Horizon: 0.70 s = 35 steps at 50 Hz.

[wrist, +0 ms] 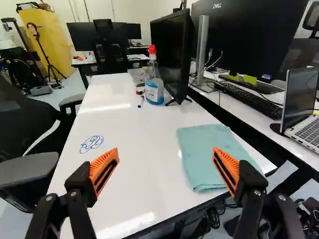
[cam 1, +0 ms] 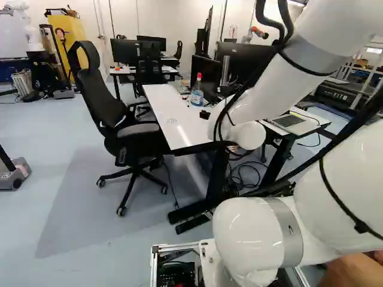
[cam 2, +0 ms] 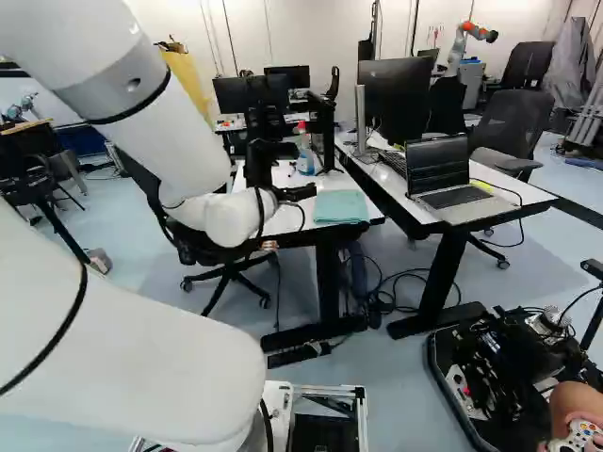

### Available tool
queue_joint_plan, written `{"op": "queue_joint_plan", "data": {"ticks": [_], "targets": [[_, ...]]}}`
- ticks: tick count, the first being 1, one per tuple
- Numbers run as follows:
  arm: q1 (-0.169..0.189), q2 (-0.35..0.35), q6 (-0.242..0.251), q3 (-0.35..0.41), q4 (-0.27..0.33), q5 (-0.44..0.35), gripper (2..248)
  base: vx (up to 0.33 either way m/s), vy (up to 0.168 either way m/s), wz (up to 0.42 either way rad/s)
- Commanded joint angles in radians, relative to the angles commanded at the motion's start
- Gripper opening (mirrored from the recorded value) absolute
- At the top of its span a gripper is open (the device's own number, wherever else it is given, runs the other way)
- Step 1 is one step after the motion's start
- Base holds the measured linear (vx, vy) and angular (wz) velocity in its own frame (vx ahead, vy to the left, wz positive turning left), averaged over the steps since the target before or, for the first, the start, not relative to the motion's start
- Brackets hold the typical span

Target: Clean the table with the green towel

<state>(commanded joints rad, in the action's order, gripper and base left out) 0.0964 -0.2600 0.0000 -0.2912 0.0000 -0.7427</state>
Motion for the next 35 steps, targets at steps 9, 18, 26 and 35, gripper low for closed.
{"op": "queue_joint_plan", "data": {"ticks": [9, 18, 26, 35], "targets": [[0.021, 0.020, 0.000, -0.032, 0.000, 0.028, 247, 0.000, 0.000, 0.000], [0.045, 0.057, 0.000, -0.064, 0.000, 0.051, 247, 0.000, 0.000, 0.000], [0.067, 0.089, 0.000, -0.093, 0.000, 0.062, 247, 0.000, 0.000, 0.000], [0.091, 0.126, 0.000, -0.127, 0.000, 0.062, 247, 0.000, 0.000, 0.000]]}}
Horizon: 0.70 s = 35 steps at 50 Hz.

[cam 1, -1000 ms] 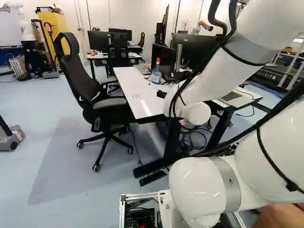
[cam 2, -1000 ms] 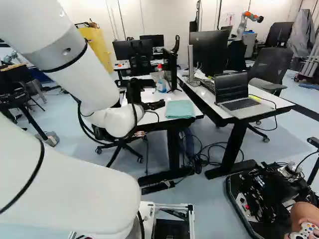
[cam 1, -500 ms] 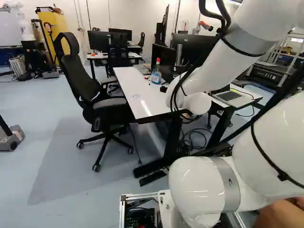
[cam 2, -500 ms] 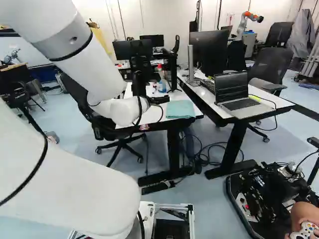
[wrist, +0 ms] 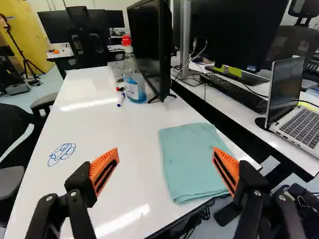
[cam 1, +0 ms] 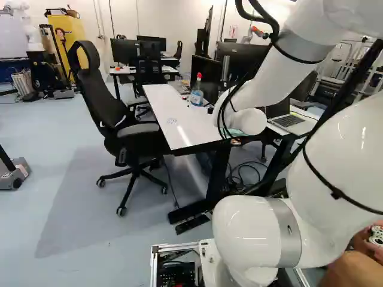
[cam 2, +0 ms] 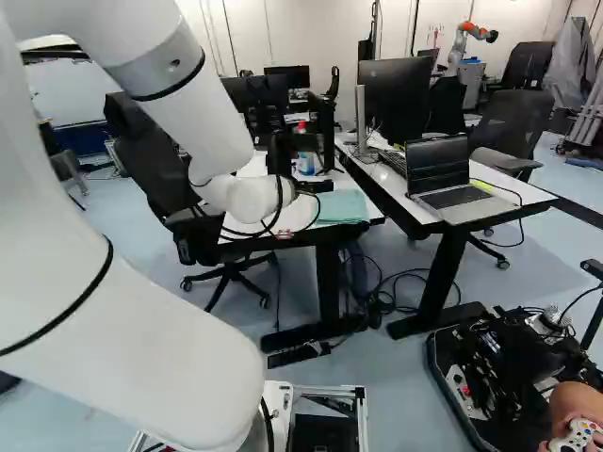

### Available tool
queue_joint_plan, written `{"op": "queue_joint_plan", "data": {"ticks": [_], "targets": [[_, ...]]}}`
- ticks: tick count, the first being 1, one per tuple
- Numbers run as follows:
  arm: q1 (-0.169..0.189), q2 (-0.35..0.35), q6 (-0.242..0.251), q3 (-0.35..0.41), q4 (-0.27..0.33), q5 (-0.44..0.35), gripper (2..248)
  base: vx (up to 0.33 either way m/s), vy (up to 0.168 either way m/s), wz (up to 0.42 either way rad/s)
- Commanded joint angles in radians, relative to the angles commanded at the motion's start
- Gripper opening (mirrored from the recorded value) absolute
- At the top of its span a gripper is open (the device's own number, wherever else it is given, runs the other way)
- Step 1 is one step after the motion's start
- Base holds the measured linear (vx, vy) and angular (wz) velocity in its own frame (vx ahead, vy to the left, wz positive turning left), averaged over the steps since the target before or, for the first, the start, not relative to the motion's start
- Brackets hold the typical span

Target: Clean the table with the green towel

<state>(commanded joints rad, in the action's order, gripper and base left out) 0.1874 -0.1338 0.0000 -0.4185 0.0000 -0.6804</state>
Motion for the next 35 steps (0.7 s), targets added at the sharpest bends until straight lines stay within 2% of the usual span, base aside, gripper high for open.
{"op": "queue_joint_plan", "data": {"ticks": [17, 35], "targets": [[0.033, 0.070, 0.000, -0.067, 0.000, 0.004, 247, 0.000, 0.000, 0.000], [0.055, 0.141, 0.000, -0.137, 0.000, 0.047, 247, 0.000, 0.000, 0.000]]}}
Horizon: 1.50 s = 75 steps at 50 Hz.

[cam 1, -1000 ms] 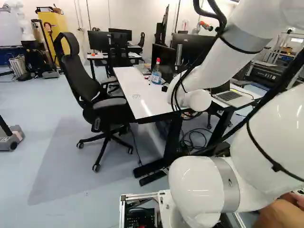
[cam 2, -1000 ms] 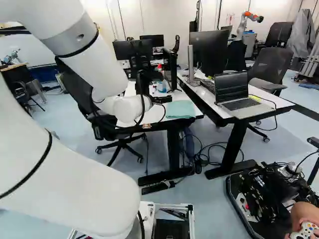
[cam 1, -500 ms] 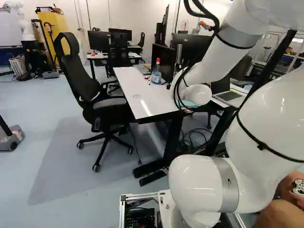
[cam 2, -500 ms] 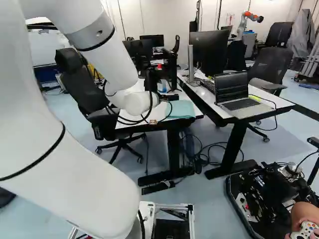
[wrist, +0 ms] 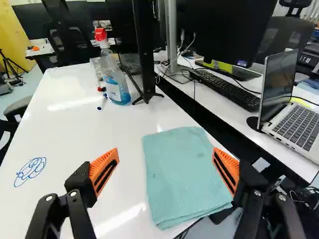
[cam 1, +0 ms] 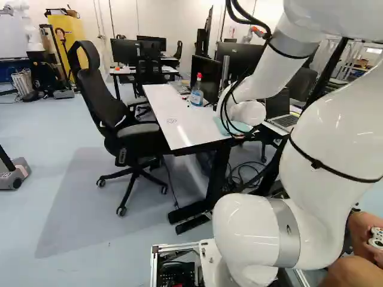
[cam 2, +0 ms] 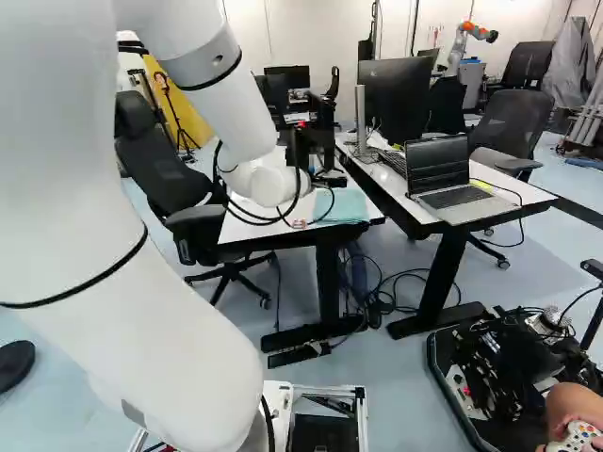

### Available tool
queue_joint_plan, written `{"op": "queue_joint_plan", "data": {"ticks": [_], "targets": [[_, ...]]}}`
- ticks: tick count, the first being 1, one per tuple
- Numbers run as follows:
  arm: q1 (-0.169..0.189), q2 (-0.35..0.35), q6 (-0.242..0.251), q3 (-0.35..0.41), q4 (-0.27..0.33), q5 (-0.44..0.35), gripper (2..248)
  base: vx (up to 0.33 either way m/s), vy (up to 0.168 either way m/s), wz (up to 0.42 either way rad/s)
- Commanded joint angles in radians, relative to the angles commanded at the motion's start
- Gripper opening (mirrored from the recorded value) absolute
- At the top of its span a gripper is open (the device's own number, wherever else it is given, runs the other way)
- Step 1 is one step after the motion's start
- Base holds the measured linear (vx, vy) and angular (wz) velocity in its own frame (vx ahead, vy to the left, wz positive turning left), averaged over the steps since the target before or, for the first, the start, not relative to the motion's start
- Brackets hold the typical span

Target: Clean the table with the green towel

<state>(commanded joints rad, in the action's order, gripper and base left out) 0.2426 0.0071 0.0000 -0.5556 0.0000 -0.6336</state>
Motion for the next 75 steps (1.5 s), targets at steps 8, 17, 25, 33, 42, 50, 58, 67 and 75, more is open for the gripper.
{"op": "queue_joint_plan", "data": {"ticks": [8, 17, 25, 33, 42, 50, 58, 67, 75], "targets": [[0.007, 0.030, 0.000, -0.031, 0.000, 0.026, 247, 0.000, 0.000, 0.000], [0.016, 0.064, 0.000, -0.066, 0.000, 0.057, 247, 0.000, 0.000, 0.000], [0.023, 0.093, 0.000, -0.097, 0.000, 0.085, 247, 0.000, 0.000, 0.000], [0.029, 0.121, 0.000, -0.127, 0.000, 0.113, 247, 0.000, 0.000, 0.000], [0.033, 0.149, 0.000, -0.158, 0.000, 0.145, 247, 0.000, 0.000, 0.000], [0.036, 0.170, 0.000, -0.182, 0.000, 0.173, 247, 0.000, 0.000, 0.000], [0.037, 0.190, 0.000, -0.204, 0.000, 0.201, 247, 0.000, 0.000, 0.000], [0.039, 0.213, 0.000, -0.230, 0.000, 0.232, 247, 0.000, 0.000, 0.000], [0.041, 0.232, 0.000, -0.252, 0.000, 0.244, 247, 0.000, 0.000, 0.000]]}}
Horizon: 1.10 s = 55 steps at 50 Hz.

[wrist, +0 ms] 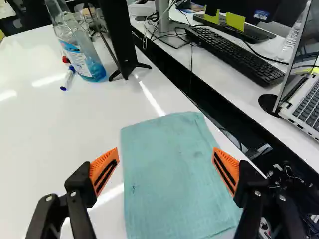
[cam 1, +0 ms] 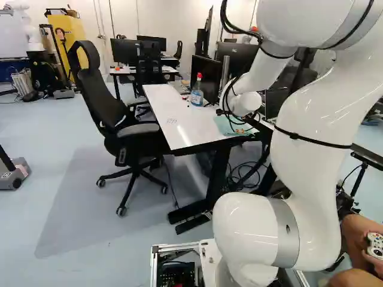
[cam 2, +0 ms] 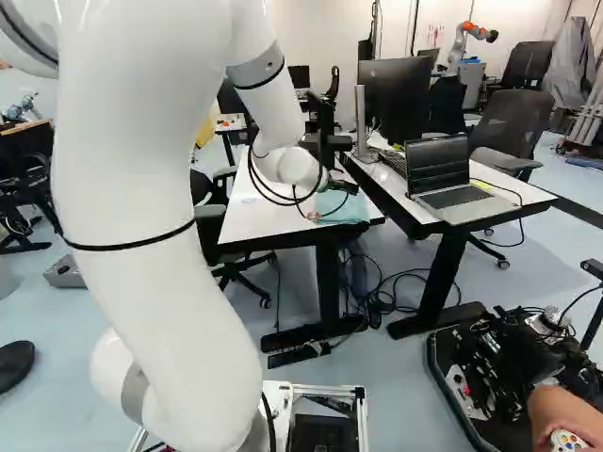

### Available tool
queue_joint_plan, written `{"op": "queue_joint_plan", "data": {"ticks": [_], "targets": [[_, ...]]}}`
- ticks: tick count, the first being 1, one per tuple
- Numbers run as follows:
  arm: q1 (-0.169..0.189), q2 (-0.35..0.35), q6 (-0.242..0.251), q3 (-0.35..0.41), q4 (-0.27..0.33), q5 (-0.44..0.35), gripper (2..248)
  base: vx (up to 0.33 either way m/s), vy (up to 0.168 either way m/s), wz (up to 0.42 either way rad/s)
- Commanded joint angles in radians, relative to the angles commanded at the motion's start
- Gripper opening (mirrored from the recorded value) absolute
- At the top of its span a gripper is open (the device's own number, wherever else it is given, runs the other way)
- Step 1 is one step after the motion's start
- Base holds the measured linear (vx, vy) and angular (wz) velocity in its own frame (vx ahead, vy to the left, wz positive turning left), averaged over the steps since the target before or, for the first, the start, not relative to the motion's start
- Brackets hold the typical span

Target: Clean the table with the green towel

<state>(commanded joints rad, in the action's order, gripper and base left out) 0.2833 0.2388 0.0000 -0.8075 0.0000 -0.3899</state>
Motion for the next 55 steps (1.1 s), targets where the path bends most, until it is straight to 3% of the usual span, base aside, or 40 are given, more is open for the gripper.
{"op": "queue_joint_plan", "data": {"ticks": [22, 55], "targets": [[0.011, 0.046, 0.000, -0.055, 0.000, 0.024, 247, 0.000, 0.000, 0.000], [0.019, 0.058, 0.000, -0.068, 0.000, 0.086, 247, 0.000, 0.000, 0.000]]}}
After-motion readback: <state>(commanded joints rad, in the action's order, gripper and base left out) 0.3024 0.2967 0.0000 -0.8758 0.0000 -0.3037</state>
